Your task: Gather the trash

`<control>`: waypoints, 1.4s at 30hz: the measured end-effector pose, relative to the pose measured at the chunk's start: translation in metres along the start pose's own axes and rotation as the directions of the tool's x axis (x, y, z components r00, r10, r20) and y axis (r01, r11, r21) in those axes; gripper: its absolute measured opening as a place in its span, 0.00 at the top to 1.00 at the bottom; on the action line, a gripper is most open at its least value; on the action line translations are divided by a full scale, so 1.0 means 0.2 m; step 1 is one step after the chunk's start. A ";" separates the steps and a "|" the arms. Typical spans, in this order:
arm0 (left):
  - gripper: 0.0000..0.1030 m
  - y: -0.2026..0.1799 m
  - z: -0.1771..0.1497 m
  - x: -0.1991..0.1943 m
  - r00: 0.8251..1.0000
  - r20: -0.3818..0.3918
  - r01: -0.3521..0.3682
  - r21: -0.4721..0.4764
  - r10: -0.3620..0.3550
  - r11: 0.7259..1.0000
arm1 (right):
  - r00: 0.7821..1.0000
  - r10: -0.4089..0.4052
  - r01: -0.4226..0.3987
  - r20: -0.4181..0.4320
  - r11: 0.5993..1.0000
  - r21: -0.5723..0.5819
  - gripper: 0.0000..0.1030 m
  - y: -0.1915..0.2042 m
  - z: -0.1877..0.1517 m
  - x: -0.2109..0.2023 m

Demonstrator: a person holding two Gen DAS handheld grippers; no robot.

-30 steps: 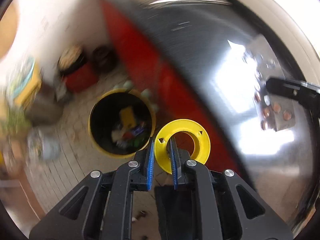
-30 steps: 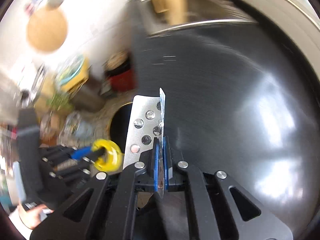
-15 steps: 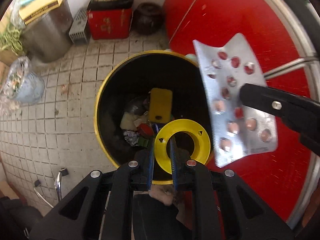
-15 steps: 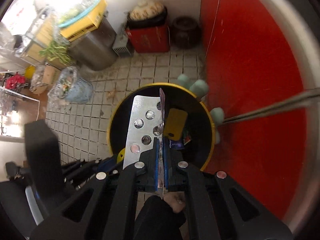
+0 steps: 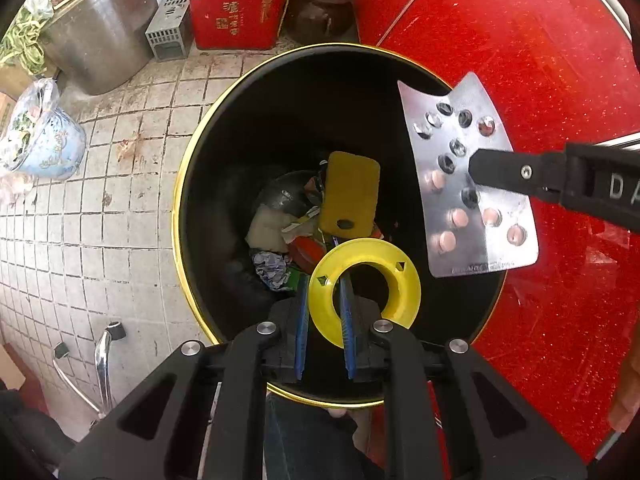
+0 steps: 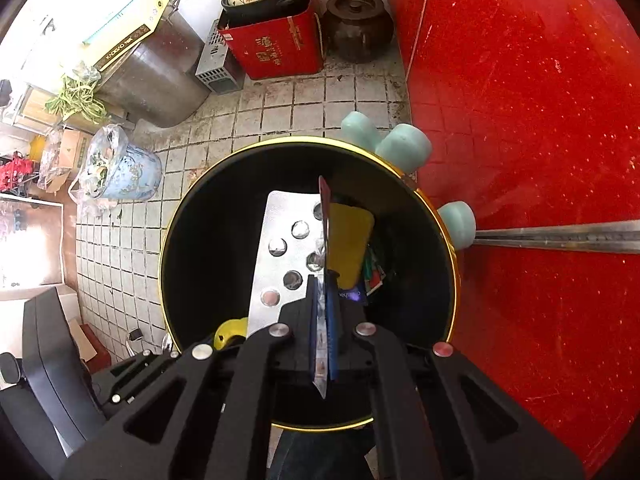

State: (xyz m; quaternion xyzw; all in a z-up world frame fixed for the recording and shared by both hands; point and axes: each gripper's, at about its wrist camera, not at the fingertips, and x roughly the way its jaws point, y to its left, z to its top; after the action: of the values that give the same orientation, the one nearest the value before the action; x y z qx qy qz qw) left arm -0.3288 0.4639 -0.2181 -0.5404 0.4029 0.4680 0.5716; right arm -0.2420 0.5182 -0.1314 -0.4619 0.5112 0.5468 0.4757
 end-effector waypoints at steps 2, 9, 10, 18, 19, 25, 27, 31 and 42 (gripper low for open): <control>0.87 -0.01 0.00 0.01 1.000 -0.006 -0.002 0.008 0.002 1.000 | 1.000 0.003 -0.003 0.001 1.000 0.001 0.95 0.00 0.01 0.00; 0.15 -0.03 -0.01 -0.13 1.000 0.015 -0.011 0.015 0.011 1.000 | 0.997 -0.017 0.017 0.081 1.000 0.003 0.36 0.05 0.01 -0.16; 0.14 -0.01 -0.02 -0.20 0.998 0.054 -0.013 -0.012 0.013 1.000 | 0.995 0.004 -0.004 0.103 1.000 0.006 0.11 0.06 0.01 -0.23; 0.06 -0.03 -0.16 -1.00 0.942 0.305 -0.136 -0.038 0.141 0.990 | 0.900 0.159 -0.122 0.407 0.986 -0.116 0.07 0.16 -0.12 -1.21; 0.06 -0.10 -0.17 -1.09 0.926 0.334 -0.191 0.008 0.177 0.982 | 0.879 0.151 -0.110 0.451 0.987 -0.114 0.07 0.13 -0.18 -1.33; 0.06 -0.73 -0.24 -1.29 0.926 0.363 -0.263 0.435 0.099 0.861 | 0.872 -0.078 0.042 0.484 0.995 0.085 0.07 -0.41 -0.78 -1.70; 0.06 -0.97 -0.32 -1.33 0.935 0.356 -0.202 0.542 -0.005 0.816 | 0.877 -0.206 0.109 0.434 0.965 0.238 0.07 -0.63 -1.06 -1.74; 0.06 -1.48 -0.56 -1.34 0.954 0.244 -0.062 0.732 -0.176 0.679 | 0.849 -0.441 0.202 0.290 0.780 0.593 0.07 -1.04 -1.77 -1.85; 0.06 -2.28 -1.43 -1.25 0.959 -0.109 0.176 0.952 -0.260 0.250 | 0.803 -0.594 -0.080 0.047 -0.029 0.996 0.07 -1.08 -3.31 -1.89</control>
State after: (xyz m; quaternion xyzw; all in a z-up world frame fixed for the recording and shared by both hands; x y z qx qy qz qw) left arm 0.0676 0.1637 0.1066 -0.1249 0.5027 0.0693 0.8526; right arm 0.0298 -0.1561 0.1840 0.0594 0.5034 0.0231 0.8617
